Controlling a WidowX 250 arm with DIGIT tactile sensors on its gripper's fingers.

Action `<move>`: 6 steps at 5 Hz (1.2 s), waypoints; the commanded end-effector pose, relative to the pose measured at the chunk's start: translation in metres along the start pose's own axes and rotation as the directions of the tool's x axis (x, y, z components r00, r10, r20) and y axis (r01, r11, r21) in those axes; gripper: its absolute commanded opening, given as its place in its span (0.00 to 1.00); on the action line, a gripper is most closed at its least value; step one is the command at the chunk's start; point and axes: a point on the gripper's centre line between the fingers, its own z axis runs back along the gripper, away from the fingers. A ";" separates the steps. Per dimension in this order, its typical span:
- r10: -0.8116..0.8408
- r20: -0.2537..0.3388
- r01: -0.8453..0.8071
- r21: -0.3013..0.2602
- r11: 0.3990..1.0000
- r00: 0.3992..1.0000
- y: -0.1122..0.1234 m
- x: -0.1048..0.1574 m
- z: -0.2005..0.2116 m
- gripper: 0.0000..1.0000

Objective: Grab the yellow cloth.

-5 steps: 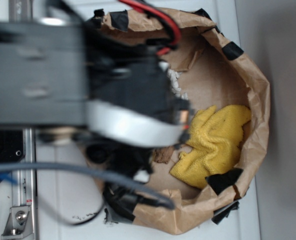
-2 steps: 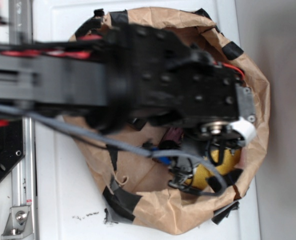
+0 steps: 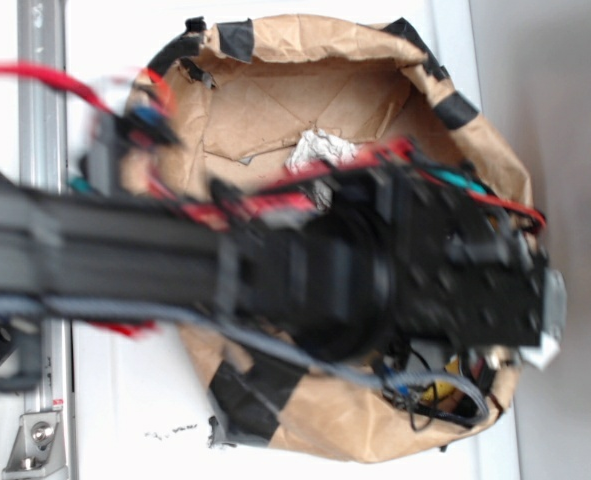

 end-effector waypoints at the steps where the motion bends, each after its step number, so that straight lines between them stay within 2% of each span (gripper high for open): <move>1: 0.022 0.089 -0.024 0.024 0.999 0.996 0.007 0.010 0.022 0.00; 2: 0.062 0.067 -0.063 0.012 0.998 0.996 0.011 -0.008 0.020 0.00; 3: 0.069 0.089 -0.073 0.035 0.997 0.994 0.010 -0.020 0.041 0.00; 4: 0.090 0.119 -0.100 0.083 0.992 0.989 0.014 -0.026 0.080 0.00; 5: 0.198 0.152 -0.213 0.086 0.973 0.968 0.019 -0.034 0.131 0.00; 6: 0.435 0.118 -0.445 0.076 0.892 0.893 0.014 -0.037 0.164 0.00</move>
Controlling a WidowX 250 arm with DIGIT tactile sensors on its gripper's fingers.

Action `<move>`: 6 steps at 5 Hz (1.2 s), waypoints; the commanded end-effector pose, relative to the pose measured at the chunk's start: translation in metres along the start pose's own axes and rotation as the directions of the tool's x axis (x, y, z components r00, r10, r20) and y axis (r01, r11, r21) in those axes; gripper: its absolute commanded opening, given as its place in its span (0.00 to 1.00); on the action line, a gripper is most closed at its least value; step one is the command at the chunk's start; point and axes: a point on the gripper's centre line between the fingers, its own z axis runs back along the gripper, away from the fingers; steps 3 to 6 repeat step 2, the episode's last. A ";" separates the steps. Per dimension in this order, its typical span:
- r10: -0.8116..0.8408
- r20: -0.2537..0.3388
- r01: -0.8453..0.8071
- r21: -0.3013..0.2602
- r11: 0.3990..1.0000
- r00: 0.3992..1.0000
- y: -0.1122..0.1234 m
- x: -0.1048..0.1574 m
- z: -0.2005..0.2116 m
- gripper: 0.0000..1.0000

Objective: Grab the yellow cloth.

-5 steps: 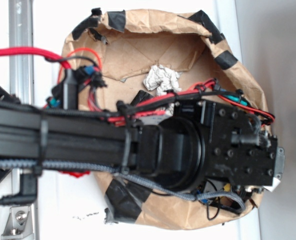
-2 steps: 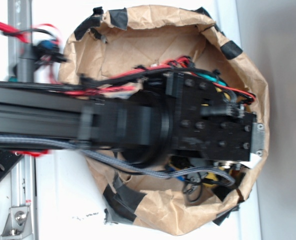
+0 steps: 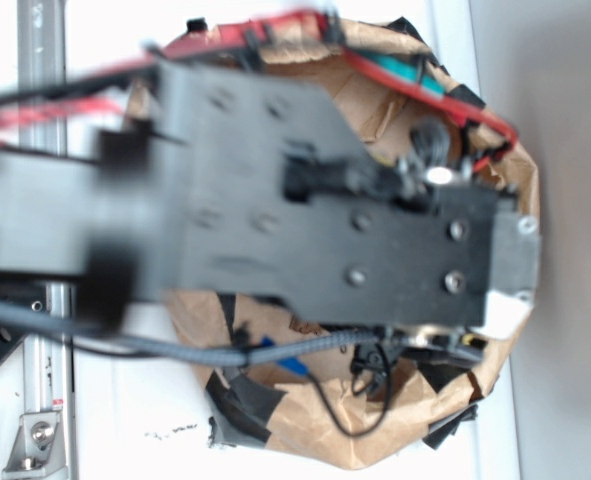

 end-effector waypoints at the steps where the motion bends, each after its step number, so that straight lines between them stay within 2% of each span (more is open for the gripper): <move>1: 0.344 -0.007 -0.343 0.050 0.938 0.939 -0.001 0.004 0.057 0.00; 2: 0.369 -0.021 -0.367 0.078 0.927 0.929 0.012 -0.001 0.058 0.00; 6: 0.369 -0.021 -0.367 0.078 0.927 0.929 0.012 -0.001 0.058 0.00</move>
